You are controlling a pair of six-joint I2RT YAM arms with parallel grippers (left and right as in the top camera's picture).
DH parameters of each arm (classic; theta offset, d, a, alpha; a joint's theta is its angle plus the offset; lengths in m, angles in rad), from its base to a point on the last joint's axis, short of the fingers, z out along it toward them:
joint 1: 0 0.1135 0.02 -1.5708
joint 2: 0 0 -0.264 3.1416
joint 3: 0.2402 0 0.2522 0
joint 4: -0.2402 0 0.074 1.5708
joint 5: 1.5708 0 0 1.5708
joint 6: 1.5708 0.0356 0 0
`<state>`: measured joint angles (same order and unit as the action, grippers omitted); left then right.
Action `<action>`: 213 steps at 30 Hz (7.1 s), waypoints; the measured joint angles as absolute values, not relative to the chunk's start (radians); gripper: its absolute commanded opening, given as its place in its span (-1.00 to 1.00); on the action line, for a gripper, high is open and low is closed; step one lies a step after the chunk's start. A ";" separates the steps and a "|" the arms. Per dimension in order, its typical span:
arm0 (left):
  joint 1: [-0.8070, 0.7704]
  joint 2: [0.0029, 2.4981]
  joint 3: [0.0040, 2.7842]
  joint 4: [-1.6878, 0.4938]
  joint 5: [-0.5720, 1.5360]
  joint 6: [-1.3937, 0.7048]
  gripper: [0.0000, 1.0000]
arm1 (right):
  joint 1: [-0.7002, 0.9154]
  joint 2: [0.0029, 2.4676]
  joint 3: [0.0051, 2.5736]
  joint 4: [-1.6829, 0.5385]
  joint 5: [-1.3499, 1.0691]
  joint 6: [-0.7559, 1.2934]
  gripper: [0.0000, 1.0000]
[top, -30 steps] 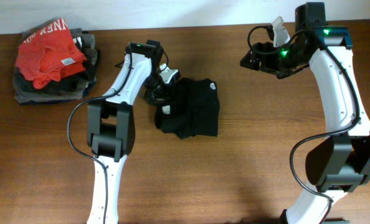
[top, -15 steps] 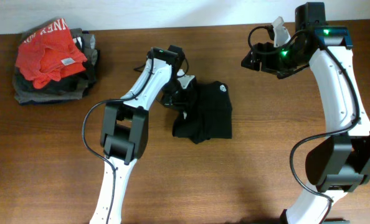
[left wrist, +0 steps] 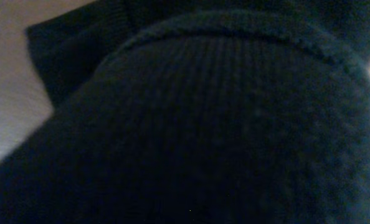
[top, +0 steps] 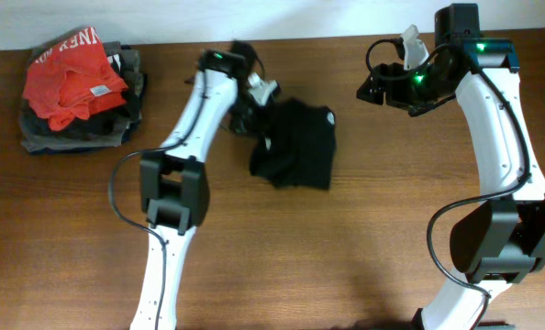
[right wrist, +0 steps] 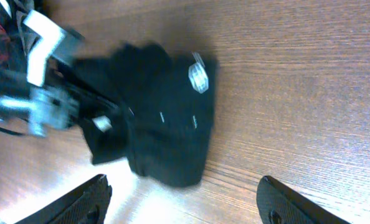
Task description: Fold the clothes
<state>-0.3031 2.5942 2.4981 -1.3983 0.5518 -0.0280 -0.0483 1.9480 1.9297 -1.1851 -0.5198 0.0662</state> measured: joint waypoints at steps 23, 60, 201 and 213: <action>-0.120 2.596 2.923 -1.227 0.673 -0.273 -0.99 | -0.048 1.951 1.930 -1.166 -0.475 0.067 0.59; 0.349 2.596 3.050 -1.203 0.300 -0.521 -0.99 | -0.048 1.967 1.929 -1.198 -0.471 0.068 0.59; 0.322 2.401 3.126 -1.505 0.080 0.175 0.98 | -0.091 1.735 3.033 -1.690 -0.426 -0.022 0.97; 0.322 2.401 3.126 -1.505 0.080 0.175 0.98 | -0.083 1.539 2.541 -1.405 -0.197 -0.039 0.98</action>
<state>0.3222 2.4012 3.1264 -1.5047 0.0799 0.1745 -0.0834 1.5391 2.5412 -1.4048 -0.1974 -0.0387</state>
